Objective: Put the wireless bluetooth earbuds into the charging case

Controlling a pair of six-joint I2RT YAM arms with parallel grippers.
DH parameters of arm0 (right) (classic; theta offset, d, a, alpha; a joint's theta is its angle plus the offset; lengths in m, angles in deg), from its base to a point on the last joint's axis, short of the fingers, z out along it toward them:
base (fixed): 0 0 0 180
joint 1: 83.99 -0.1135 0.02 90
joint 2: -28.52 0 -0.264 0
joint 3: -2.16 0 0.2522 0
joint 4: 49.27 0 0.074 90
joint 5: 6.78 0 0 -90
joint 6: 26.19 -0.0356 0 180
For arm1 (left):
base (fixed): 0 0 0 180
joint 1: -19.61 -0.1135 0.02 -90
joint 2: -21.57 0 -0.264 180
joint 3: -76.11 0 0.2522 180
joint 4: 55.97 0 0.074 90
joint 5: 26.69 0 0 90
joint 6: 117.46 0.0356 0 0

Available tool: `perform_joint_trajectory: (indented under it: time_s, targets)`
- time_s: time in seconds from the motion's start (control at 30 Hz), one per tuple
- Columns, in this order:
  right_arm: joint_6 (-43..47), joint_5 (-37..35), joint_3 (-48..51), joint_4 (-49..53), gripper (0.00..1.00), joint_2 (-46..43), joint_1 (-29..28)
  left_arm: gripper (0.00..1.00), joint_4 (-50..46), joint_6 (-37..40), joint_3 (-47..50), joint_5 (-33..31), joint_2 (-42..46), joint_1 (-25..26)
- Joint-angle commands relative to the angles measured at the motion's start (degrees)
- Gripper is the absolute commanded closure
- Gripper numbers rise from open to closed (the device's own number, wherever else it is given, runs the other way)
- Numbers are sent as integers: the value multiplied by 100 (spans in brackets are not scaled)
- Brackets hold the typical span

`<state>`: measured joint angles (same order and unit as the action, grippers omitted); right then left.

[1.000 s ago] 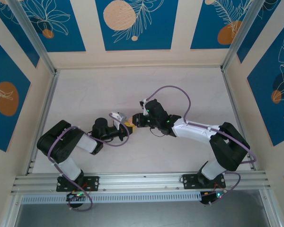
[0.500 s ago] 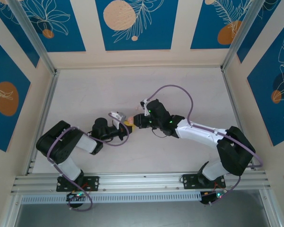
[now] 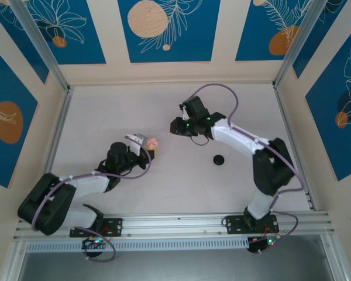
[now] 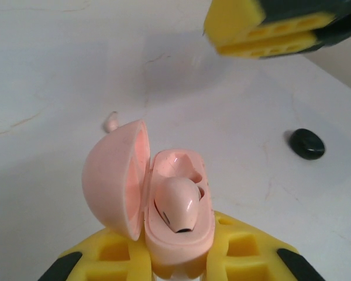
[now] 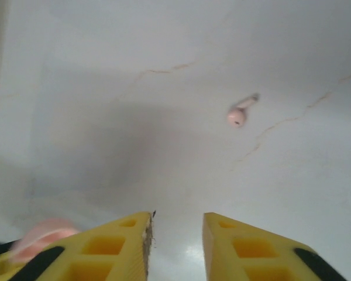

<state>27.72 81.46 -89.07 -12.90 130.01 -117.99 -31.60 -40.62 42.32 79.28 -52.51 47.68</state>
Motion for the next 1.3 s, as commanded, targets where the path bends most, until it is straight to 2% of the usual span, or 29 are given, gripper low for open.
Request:
perform_joint_trajectory:
  time_s: [0.0,0.3,0.6,0.73,1.0,1.27]
  targets:
    - [420,279,-605,830,67,671,64,88,-1092,287,-184,-278,392,-197]
    - [1524,1004,-2312,881,61,2268,250,88,-1659,438,-203,-243,738,-451]
    - [1928,1393,-3206,1105,56,3242,453,88,-1797,534,-281,-210,681,-557]
    - [2091,1660,-3237,1072,53,3388,482,87,-1828,579,-308,-190,685,-583]
    - [2309,1697,-3130,1549,53,3397,473,87,-1800,553,-267,-164,699,-592]
    - [2469,1855,-2874,1844,58,3108,379,87,-1765,552,-238,-129,728,-593]
